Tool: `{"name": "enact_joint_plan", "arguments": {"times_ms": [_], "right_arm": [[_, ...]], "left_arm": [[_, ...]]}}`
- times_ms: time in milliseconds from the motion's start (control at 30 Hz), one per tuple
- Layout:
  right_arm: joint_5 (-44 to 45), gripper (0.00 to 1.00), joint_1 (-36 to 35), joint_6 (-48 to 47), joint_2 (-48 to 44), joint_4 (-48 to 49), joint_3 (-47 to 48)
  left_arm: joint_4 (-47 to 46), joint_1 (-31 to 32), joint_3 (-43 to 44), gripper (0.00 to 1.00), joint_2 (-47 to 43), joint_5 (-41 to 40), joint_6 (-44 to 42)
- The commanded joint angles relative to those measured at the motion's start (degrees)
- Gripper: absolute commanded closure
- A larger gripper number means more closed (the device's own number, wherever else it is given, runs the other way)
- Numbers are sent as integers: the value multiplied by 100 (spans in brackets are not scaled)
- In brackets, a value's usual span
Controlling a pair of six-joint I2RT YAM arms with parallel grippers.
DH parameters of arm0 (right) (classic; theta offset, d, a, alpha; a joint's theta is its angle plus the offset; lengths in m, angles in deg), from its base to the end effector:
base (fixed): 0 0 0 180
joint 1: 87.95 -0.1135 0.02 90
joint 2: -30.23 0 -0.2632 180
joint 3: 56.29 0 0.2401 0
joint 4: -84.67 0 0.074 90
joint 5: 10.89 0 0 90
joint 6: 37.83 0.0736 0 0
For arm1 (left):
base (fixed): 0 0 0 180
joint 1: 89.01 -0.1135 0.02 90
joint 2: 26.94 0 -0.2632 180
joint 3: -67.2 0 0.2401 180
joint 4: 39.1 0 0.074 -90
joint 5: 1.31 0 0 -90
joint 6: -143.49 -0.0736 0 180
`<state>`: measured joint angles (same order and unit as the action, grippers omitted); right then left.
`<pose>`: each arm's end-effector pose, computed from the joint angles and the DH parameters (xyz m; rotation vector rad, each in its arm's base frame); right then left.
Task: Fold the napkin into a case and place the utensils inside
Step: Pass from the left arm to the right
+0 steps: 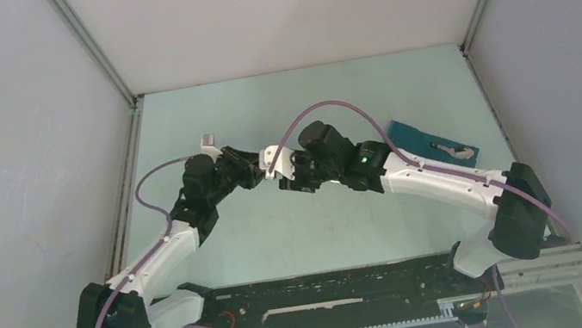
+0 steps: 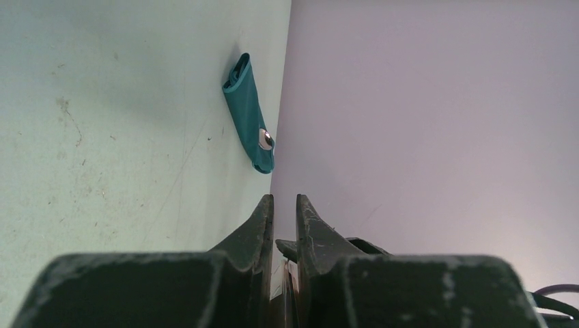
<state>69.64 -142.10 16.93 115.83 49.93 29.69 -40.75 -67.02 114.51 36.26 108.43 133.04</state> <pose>0.2016 0.2996 0.2948 -1.6028 1.4843 0.3675 0.2421 -0.1246 0.2474 -0.7573 1.9655 -1.4875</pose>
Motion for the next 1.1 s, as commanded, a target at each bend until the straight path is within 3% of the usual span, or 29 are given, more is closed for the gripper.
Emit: {"name": "enact_joint_plan", "arguments": {"times_ms": [0, 233, 467, 567, 600, 667, 700, 733, 833, 967, 1067], "right_arm": [[439, 51, -94, -114, -323, 199, -38], [590, 66, -128, -119, -298, 77, -49], [818, 74, -187, -148, -187, 173, -49], [1107, 100, -214, -139, -103, 112, 19], [1197, 100, -175, -144, -52, -14, 104], [1061, 100, 12, -235, -57, -428, 170], [919, 100, 157, -344, -110, -806, 178], [685, 100, 335, -509, -166, -1185, 178], [900, 100, 1177, -624, -319, -2279, 112], [1394, 100, 2442, -648, -641, -3571, -3], [1480, 100, 3640, -804, -1052, -3915, -151]], "left_arm": [[-132, 15, 9, 100, -169, -17, -5], [-102, 15, 12, 100, -194, -36, 0], [-101, 15, 5, 100, -260, -21, 43], [-91, 15, 56, 98, -248, 41, -22], [-12, 11, 94, 86, -251, 53, -80], [429, 2, 237, 49, -276, -25, -376], [633, -28, 362, 21, -258, -2, -662], [892, -67, 532, 10, -218, 51, -1196], [1974, -243, 916, 3, -309, -101, -2181], [2432, -307, 937, 3, -601, -372, -2886], [2750, 51, 1264, 3, -597, -685, -3423]]}}
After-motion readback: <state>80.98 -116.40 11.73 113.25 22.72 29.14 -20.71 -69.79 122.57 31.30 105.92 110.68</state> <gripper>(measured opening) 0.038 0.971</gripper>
